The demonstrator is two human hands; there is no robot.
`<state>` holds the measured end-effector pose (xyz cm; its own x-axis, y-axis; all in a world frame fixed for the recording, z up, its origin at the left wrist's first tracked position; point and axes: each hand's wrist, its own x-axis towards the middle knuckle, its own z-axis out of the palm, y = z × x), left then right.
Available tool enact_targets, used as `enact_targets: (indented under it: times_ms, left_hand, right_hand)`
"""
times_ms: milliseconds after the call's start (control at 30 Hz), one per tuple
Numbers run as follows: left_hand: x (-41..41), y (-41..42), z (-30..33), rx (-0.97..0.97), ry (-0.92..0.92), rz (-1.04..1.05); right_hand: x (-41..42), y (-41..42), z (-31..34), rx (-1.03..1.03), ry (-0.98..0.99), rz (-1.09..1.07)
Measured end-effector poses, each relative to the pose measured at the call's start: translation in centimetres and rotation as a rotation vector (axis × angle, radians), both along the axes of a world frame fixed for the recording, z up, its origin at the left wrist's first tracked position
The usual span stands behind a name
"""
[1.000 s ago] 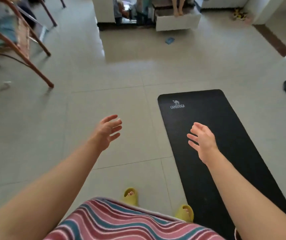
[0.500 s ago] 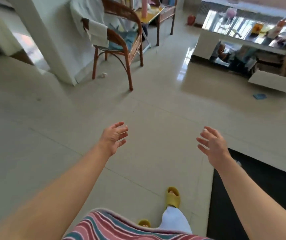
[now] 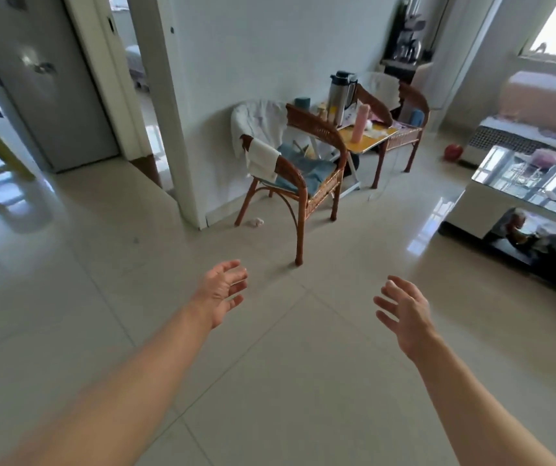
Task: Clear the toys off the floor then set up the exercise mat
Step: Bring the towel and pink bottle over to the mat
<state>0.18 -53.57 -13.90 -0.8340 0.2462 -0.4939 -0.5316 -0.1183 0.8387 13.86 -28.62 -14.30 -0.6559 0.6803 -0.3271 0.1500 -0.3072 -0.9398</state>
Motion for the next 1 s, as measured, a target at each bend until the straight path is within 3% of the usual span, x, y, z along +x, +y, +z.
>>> enact_targets:
  times_ms: [400,833,1000]
  left_hand:
    - [-14.1,7.9,5.4,0.121,0.121,0.175]
    - [-36.1,14.5,4.7,0.167,0.094,0.101]
    - [-41.1,16.3,4.5,0.141,0.058,0.096]
  right_hand:
    - [-17.3,9.5,5.8,0.039,0.127,0.196]
    - [-38.5,13.7,6.8,0.060,0.090,0.182]
    - [-43.0,14.1,6.6,0.010,0.085,0.211]
